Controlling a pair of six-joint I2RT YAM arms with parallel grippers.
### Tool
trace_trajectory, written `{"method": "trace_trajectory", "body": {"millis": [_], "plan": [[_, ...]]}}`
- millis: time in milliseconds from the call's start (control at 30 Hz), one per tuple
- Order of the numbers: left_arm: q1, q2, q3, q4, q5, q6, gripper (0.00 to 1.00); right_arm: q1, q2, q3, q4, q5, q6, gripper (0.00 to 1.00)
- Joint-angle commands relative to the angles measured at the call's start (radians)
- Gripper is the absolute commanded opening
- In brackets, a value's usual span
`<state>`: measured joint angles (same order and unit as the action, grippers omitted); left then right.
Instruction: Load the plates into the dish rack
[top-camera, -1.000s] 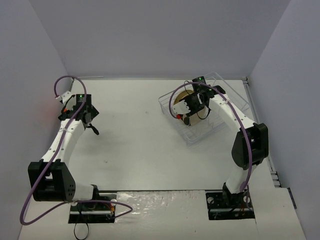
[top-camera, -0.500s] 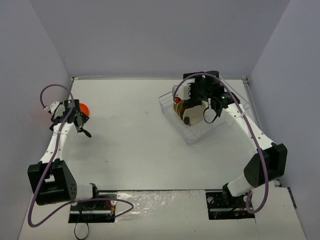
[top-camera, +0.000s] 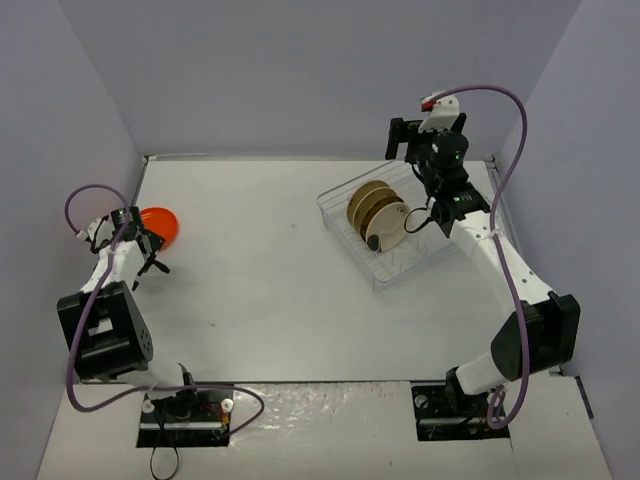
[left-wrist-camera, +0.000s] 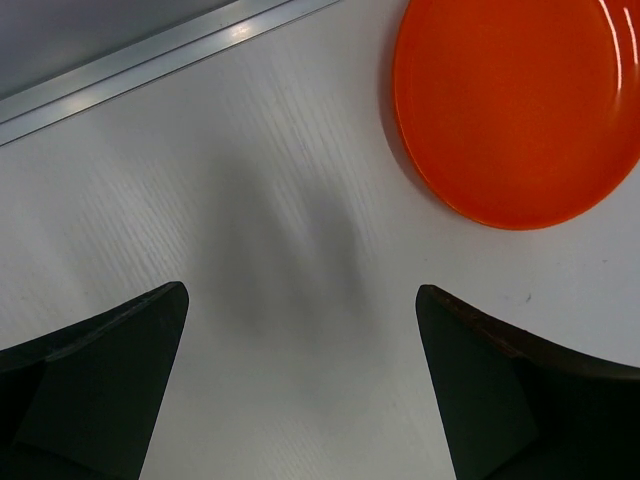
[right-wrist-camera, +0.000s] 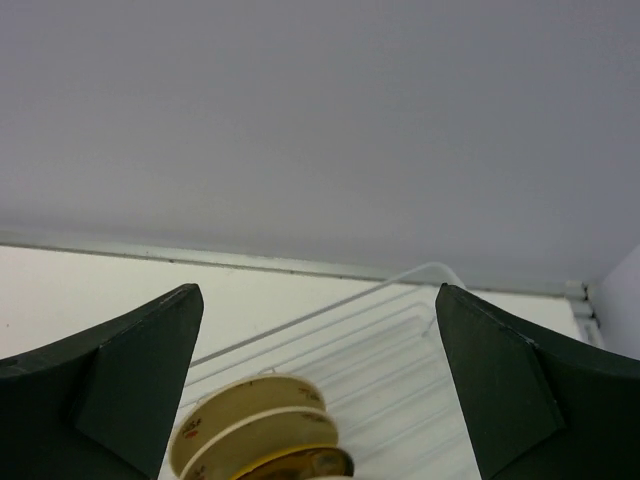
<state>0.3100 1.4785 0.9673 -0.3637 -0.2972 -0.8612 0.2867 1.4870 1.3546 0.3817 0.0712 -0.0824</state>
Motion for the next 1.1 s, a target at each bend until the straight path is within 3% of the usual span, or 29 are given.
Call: {"method": "trace_trajectory", "body": {"millis": [0, 67, 367, 600, 900, 1067], "plan": [[0.035, 0.079, 0.086, 0.114, 0.077, -0.019, 0.97, -0.011, -0.092, -0.114, 0.082, 0.272, 0.292, 1.00], [0.044, 0.141, 0.123, 0.130, 0.093, -0.022, 0.97, -0.024, -0.134, -0.176, 0.051, 0.341, 0.329, 1.00], [0.046, 0.283, 0.224, 0.207, 0.080, -0.074, 0.97, -0.037, -0.237, -0.223, 0.007, 0.384, 0.385, 1.00], [0.045, 0.430, 0.376, 0.133, 0.039, -0.088, 0.97, -0.035, -0.252, -0.212, -0.076, 0.387, 0.413, 1.00], [0.046, 0.502, 0.421, 0.119, 0.024, -0.141, 0.72, -0.037, -0.275, -0.230, -0.095, 0.371, 0.440, 1.00], [0.047, 0.518, 0.438, 0.090, 0.000, -0.161, 0.63, -0.037, -0.283, -0.241, -0.101, 0.370, 0.441, 1.00]]}}
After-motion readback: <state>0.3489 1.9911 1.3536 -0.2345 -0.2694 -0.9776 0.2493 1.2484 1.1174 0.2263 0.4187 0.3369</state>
